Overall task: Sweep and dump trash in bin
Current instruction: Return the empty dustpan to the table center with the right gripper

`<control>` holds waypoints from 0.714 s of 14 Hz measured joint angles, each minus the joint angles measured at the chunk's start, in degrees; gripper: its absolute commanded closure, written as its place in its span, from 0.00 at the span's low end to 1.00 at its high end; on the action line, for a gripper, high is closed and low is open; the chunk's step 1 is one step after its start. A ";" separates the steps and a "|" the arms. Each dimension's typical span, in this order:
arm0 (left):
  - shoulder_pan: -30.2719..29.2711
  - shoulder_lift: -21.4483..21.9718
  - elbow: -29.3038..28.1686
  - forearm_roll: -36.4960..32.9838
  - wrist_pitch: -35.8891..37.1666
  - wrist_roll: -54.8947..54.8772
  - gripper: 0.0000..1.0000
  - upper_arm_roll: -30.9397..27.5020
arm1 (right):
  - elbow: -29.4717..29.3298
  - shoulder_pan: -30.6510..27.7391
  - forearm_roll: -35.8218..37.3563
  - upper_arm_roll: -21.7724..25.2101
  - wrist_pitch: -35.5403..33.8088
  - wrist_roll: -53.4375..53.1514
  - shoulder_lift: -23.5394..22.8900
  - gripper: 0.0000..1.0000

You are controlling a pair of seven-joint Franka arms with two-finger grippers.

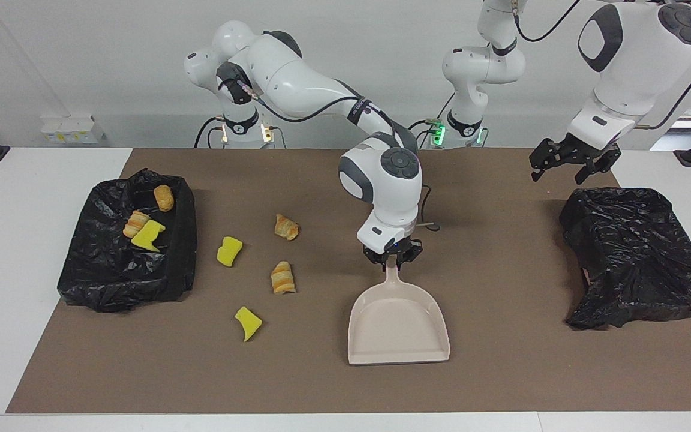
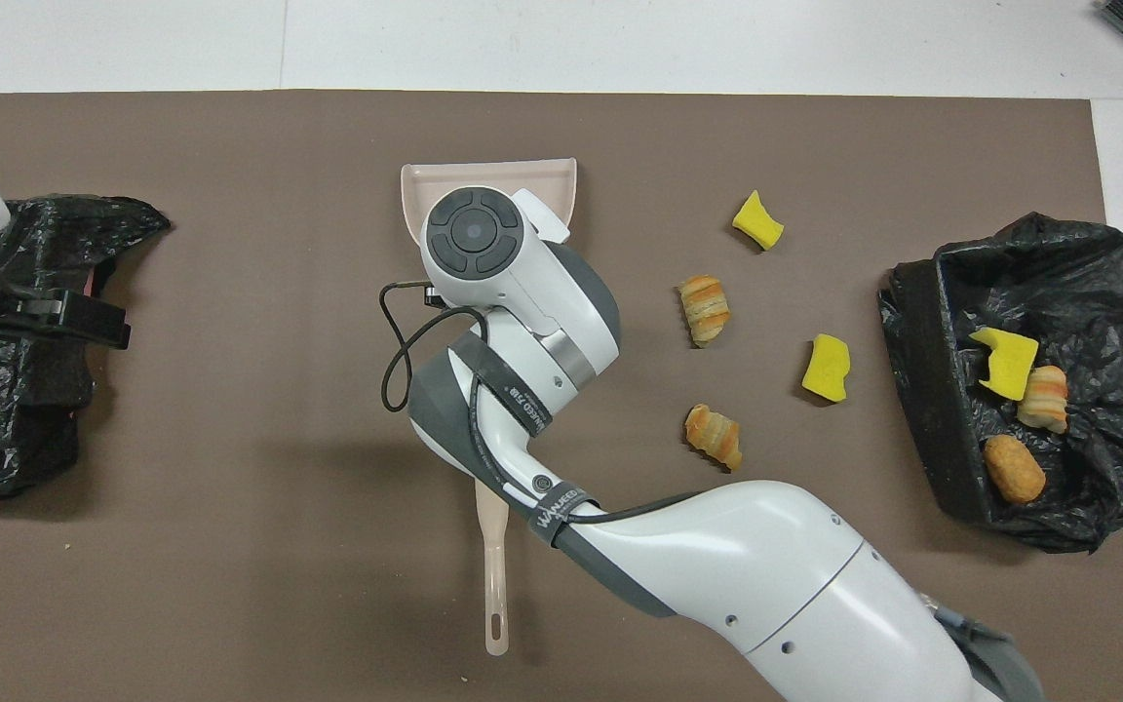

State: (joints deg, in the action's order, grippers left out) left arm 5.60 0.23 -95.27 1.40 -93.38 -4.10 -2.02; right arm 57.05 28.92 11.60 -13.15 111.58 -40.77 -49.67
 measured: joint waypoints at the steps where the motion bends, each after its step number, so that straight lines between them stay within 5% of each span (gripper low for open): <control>1: 0.00 0.00 0.00 0.00 0.00 0.00 0.00 0.00 | -0.07 -0.01 0.00 0.00 0.00 -0.01 0.15 0.52; 4: 0.00 0.00 0.00 0.00 0.00 0.00 0.00 0.00 | -0.35 -0.02 -0.17 -0.03 -0.87 -0.01 1.83 0.42; 7: 0.00 0.00 0.00 0.00 0.00 0.00 0.00 0.00 | 0.17 0.17 -2.46 -0.40 -5.87 -0.02 5.64 0.42; 10: 0.00 0.00 0.00 0.00 0.00 0.00 0.00 0.00 | 5.33 0.59 -6.25 -0.52 -8.89 -0.02 11.85 0.32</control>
State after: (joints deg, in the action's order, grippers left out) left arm 5.60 0.23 -95.27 1.40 -93.38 -4.10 -2.02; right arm 62.38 29.51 5.35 -13.66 102.69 -40.78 -37.82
